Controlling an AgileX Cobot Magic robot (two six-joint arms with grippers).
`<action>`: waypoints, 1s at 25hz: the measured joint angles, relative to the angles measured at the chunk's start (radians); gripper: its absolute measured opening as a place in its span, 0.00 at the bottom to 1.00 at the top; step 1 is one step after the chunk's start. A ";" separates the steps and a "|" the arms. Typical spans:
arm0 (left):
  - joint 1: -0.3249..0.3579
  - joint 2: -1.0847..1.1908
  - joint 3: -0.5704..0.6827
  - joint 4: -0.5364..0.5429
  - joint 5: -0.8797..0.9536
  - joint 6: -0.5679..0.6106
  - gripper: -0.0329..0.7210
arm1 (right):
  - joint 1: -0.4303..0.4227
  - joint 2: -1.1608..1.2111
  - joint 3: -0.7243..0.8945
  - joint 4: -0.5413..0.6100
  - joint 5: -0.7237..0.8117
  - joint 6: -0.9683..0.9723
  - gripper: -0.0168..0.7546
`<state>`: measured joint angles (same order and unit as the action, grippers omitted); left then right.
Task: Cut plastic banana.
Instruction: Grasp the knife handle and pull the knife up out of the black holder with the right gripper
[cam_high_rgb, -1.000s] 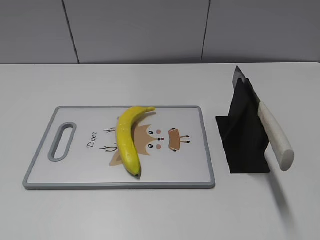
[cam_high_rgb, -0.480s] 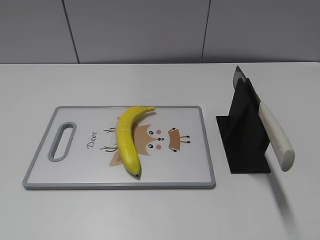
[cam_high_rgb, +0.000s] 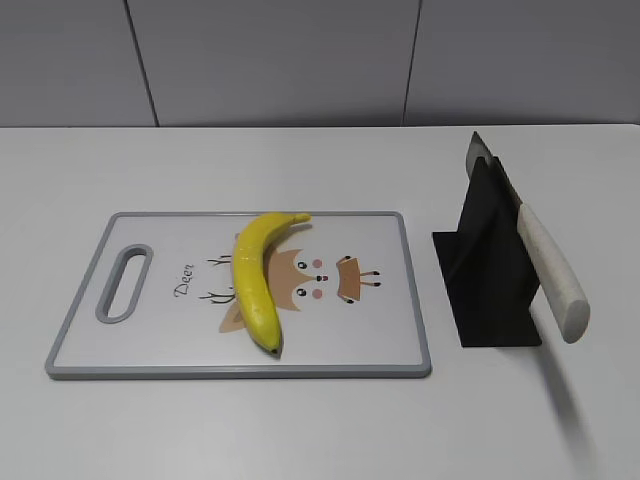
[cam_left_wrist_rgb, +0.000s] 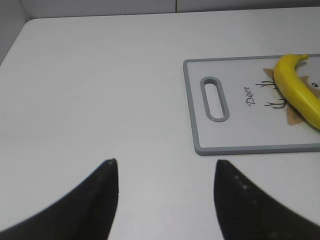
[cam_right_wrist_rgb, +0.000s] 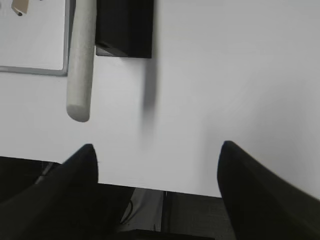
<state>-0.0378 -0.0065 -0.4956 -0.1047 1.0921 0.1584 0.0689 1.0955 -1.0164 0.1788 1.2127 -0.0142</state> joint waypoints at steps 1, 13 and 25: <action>0.000 0.000 0.000 0.000 0.000 0.000 0.83 | 0.017 0.029 -0.017 0.001 0.000 0.000 0.77; 0.000 0.000 0.000 0.000 0.000 -0.002 0.83 | 0.277 0.381 -0.111 -0.022 -0.032 0.136 0.77; 0.000 0.000 0.000 0.000 0.000 -0.002 0.83 | 0.294 0.589 -0.111 -0.082 -0.101 0.230 0.67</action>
<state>-0.0378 -0.0065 -0.4956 -0.1047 1.0921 0.1565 0.3627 1.6841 -1.1279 0.0967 1.1120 0.2162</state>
